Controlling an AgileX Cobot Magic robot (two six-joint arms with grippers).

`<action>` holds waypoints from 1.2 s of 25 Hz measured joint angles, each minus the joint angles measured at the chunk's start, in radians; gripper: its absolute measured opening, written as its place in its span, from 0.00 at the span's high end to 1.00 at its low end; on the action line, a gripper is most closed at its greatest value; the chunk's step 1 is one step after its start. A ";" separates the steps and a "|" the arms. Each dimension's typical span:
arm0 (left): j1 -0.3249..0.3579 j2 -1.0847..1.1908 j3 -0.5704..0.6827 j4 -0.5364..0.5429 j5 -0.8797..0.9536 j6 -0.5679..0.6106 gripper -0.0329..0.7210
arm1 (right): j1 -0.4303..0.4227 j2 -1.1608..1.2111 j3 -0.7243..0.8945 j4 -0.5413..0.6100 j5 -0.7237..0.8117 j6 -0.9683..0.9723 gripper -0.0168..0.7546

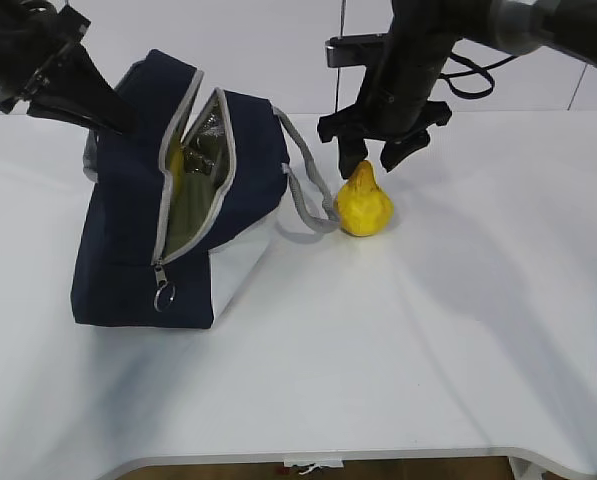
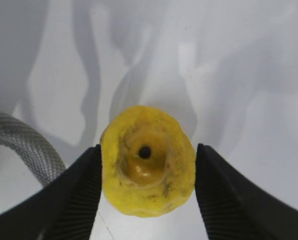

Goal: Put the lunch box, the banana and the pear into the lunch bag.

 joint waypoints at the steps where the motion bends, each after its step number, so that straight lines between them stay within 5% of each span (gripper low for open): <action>1: 0.000 0.000 0.000 0.000 0.000 0.000 0.93 | 0.000 0.000 0.000 0.000 0.000 0.000 0.35; 15: 0.000 0.000 0.000 0.002 0.000 0.000 0.93 | 0.000 0.032 0.000 0.000 0.011 0.000 0.42; 22: 0.000 0.000 0.000 0.003 0.000 0.000 0.93 | 0.000 0.032 0.000 -0.007 0.011 0.000 0.58; 30: 0.000 0.000 0.000 0.011 0.000 0.000 0.93 | 0.000 0.032 -0.078 -0.050 0.082 -0.013 0.60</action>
